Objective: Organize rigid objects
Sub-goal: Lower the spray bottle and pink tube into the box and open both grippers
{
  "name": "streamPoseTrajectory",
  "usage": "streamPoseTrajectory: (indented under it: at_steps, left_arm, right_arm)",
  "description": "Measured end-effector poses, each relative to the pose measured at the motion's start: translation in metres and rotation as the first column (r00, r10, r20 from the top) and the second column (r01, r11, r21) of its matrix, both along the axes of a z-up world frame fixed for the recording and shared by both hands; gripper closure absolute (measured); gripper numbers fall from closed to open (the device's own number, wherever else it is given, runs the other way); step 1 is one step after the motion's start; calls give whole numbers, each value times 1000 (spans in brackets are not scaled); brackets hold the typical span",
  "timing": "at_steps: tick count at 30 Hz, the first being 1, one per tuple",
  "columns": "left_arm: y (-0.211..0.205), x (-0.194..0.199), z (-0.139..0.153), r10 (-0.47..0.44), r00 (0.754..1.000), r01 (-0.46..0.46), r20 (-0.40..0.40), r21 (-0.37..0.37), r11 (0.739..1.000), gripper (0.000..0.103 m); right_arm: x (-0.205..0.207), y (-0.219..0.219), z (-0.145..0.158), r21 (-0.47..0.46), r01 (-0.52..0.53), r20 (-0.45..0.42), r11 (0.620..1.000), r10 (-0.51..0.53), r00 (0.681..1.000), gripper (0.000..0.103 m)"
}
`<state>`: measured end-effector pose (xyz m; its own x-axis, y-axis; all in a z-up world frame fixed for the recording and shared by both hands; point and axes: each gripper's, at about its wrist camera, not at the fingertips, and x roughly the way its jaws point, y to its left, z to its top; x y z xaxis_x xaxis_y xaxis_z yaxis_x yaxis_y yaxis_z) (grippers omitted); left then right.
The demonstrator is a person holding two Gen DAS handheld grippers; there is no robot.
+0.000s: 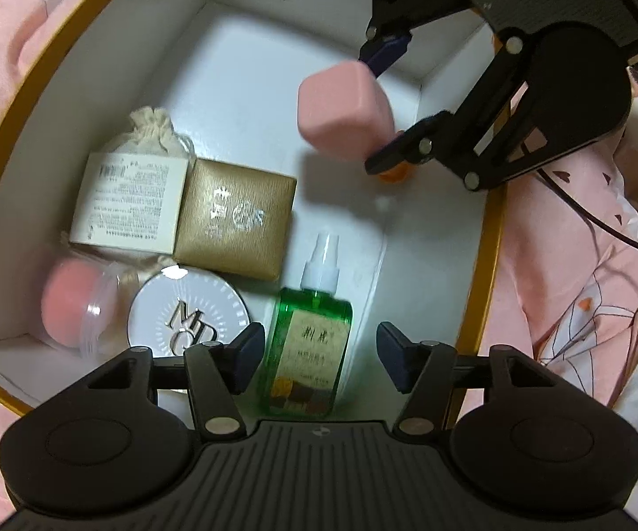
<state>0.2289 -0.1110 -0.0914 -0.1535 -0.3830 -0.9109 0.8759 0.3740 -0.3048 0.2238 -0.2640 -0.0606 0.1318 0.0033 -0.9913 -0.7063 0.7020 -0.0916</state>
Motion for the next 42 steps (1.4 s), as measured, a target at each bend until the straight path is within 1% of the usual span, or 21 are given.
streamPoseTrajectory:
  at_steps: [5, 8, 10, 12, 15, 18, 19, 20, 22, 24, 26, 28, 30, 32, 34, 35, 37, 38, 39, 41, 42]
  left_arm:
    - [4, -3, 6, 33, 999, -32, 24, -19, 999, 35]
    - [9, -6, 16, 73, 996, -72, 48, -28, 997, 35]
    - [12, -7, 23, 106, 993, -105, 60, -32, 994, 35]
    - [15, -11, 25, 140, 987, -138, 80, -29, 990, 35]
    - [21, -11, 30, 186, 978, -184, 90, -32, 982, 35]
    - [26, -11, 35, 232, 968, -229, 93, -41, 972, 35]
    - [26, -12, 36, 245, 964, -242, 100, -42, 969, 35]
    - [27, -12, 37, 258, 960, -255, 107, -43, 966, 35]
    - [28, -11, 39, 296, 949, -293, 112, -42, 955, 36]
    - [31, -9, 41, 329, 938, -325, 108, -49, 944, 36]
    - [34, -10, 43, 343, 933, -338, 110, -57, 939, 36]
    - [36, -10, 44, 351, 930, -346, 112, -60, 936, 36]
    - [35, -9, 42, 359, 927, -356, 109, -50, 933, 36]
    - [35, -8, 41, 367, 923, -365, 111, -41, 930, 36]
    - [34, -7, 41, 376, 920, -374, 110, -43, 927, 36]
    - [35, -8, 42, 379, 919, -376, 108, -47, 925, 36]
    - [35, -9, 44, 383, 918, -379, 106, -55, 924, 36]
    - [35, -10, 45, 383, 917, -379, 108, -58, 924, 36]
    - [35, -11, 45, 384, 917, -379, 109, -60, 923, 36]
    - [36, -11, 46, 386, 916, -382, 110, -63, 922, 36]
    - [37, -11, 46, 389, 914, -384, 111, -63, 921, 36]
  right_arm:
    - [3, 6, -1, -30, -68, -22, 997, 67, 998, 57]
    - [6, 12, -3, -63, -143, -48, 988, 140, 989, 57]
    - [7, 16, -6, -94, -210, -69, 973, 204, 976, 57]
    - [8, 20, -8, -123, -297, -93, 947, 287, 954, 57]
    - [7, 28, -12, -173, -439, -138, 882, 419, 897, 57]
    - [2, 35, -14, -195, -590, -208, 783, 555, 805, 58]
    - [1, 36, -16, -203, -636, -226, 744, 597, 770, 58]
    - [-1, 39, -18, -211, -677, -255, 705, 629, 734, 58]
    - [-4, 44, -24, -222, -735, -318, 641, 665, 676, 57]
    - [-7, 49, -30, -220, -772, -359, 596, 686, 632, 57]
    - [-9, 52, -34, -214, -802, -381, 558, 709, 594, 57]
    - [-11, 55, -36, -204, -820, -385, 534, 727, 569, 57]
    - [-9, 56, -35, -196, -821, -386, 536, 727, 567, 58]
    - [-5, 57, -33, -180, -813, -395, 554, 716, 576, 59]
    - [-3, 59, -29, -172, -808, -399, 564, 710, 580, 59]
    - [1, 59, -27, -165, -798, -399, 579, 701, 591, 59]
    - [8, 60, -20, -128, -767, -404, 629, 673, 620, 60]
    - [12, 59, -16, -112, -747, -396, 655, 661, 638, 63]
    - [16, 58, -13, -99, -730, -378, 676, 654, 656, 71]
    - [24, 55, -6, -76, -692, -348, 718, 632, 693, 80]
    - [27, 53, -3, -62, -676, -334, 734, 623, 707, 80]
